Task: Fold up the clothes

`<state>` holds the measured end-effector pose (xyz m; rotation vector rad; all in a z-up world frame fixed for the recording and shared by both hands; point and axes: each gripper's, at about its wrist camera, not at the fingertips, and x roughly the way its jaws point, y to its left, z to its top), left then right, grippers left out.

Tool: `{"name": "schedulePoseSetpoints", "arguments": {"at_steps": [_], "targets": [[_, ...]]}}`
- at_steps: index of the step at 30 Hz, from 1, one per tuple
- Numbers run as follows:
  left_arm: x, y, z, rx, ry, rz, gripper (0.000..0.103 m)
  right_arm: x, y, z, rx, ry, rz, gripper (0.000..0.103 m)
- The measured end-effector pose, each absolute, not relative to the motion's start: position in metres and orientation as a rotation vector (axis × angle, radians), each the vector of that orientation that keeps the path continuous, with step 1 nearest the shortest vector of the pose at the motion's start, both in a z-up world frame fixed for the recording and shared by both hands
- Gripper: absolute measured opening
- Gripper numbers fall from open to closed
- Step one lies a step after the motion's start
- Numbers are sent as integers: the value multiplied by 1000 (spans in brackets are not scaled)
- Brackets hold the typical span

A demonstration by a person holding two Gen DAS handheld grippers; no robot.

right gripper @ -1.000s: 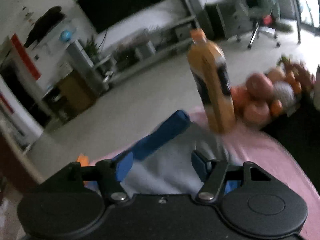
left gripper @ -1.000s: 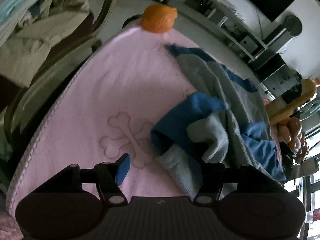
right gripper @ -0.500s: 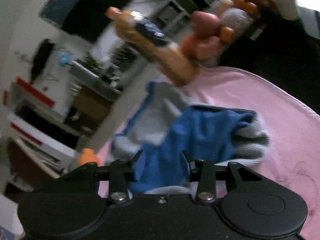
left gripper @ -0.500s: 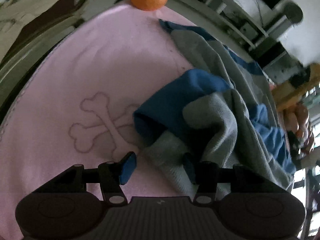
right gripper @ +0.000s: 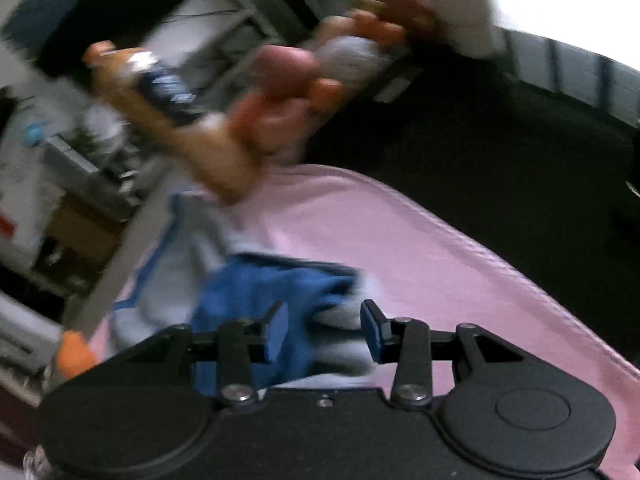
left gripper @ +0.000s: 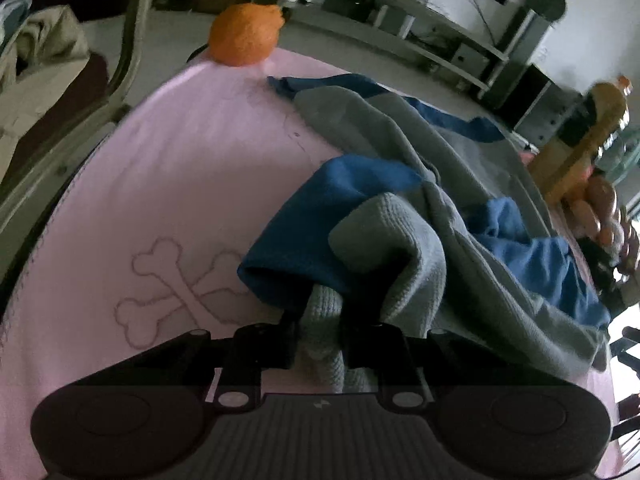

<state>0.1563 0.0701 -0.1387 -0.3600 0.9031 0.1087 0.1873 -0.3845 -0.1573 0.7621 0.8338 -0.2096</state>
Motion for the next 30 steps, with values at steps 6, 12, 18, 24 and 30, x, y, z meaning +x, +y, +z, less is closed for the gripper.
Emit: {"name": "schedulePoseSetpoints", "arguments": {"at_steps": [6,12,18,24,30], "targets": [[168,69,-151,-381,963,77,36,201,-388,-178,705,940,-219,38],[168,52,-152,-241,929,81,17,216,-352,-186,465,970,-153,41],[179,70,-104,-383,952,33,14,204,-344,-161,670,889,-101,8],[178,113,69,-591,666,-12,13,207,-351,-16,933,618,56,7],[75,182,170,-850,340,-72,13,109,-364,130,923,213,213,7]]}}
